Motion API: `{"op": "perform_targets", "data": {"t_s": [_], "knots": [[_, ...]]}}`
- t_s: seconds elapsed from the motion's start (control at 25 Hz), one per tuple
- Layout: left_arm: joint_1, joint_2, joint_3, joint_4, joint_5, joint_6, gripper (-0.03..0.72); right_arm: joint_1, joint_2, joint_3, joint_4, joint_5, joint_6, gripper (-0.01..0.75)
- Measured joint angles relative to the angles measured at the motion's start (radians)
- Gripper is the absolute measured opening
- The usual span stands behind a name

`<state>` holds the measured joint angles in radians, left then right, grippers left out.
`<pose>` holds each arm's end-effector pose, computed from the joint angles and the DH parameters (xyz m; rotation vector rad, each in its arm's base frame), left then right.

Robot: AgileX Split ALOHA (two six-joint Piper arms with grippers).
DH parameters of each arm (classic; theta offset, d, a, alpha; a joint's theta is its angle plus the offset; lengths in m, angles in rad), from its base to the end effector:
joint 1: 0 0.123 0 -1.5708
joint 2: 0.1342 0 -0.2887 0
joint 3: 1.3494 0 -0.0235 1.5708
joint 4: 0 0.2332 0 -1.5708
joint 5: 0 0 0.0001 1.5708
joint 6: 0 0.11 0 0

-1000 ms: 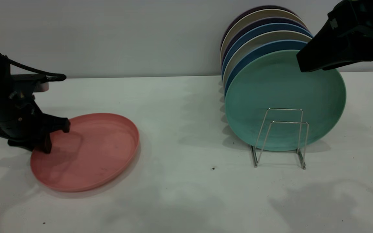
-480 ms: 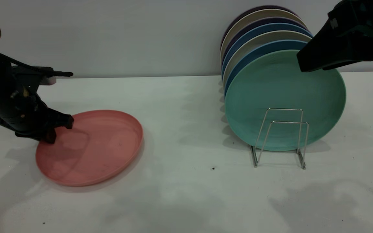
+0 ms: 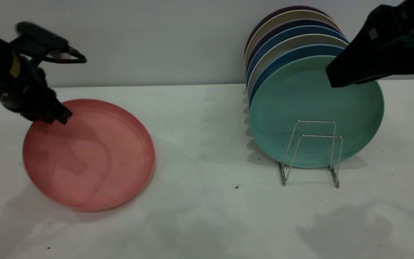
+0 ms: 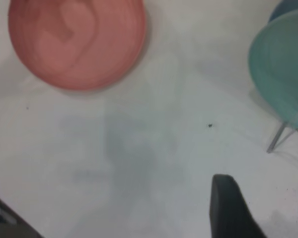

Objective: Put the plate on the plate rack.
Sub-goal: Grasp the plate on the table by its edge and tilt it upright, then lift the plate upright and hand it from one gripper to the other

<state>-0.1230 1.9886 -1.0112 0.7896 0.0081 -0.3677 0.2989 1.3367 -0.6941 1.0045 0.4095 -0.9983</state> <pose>0.3822 -0.0465 0.1164 0.6627 2.3811 0.1361 0.2328 0.1105 0.2341 -0.5561 2.2931 0.5328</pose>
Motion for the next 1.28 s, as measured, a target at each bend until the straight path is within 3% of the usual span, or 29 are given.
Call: {"op": "perform_targets", "data": {"t_s": [0.48,0.96,1.28], "knots": [[-0.17,-0.274,0.206,0.098,0.004,0.008,0.015,0.0,0.088,-0.097,0.05,0.215,-0.127,0.362],[-0.307,-0.378,0.304,0.151,-0.064,0.01,0.014,0.0,0.259,-0.147,0.136,0.289,-0.302,0.365],[-0.441,-0.396,0.306,0.154,-0.105,0.01,0.014,0.0,0.354,-0.157,0.231,0.286,-0.426,0.471]]}}
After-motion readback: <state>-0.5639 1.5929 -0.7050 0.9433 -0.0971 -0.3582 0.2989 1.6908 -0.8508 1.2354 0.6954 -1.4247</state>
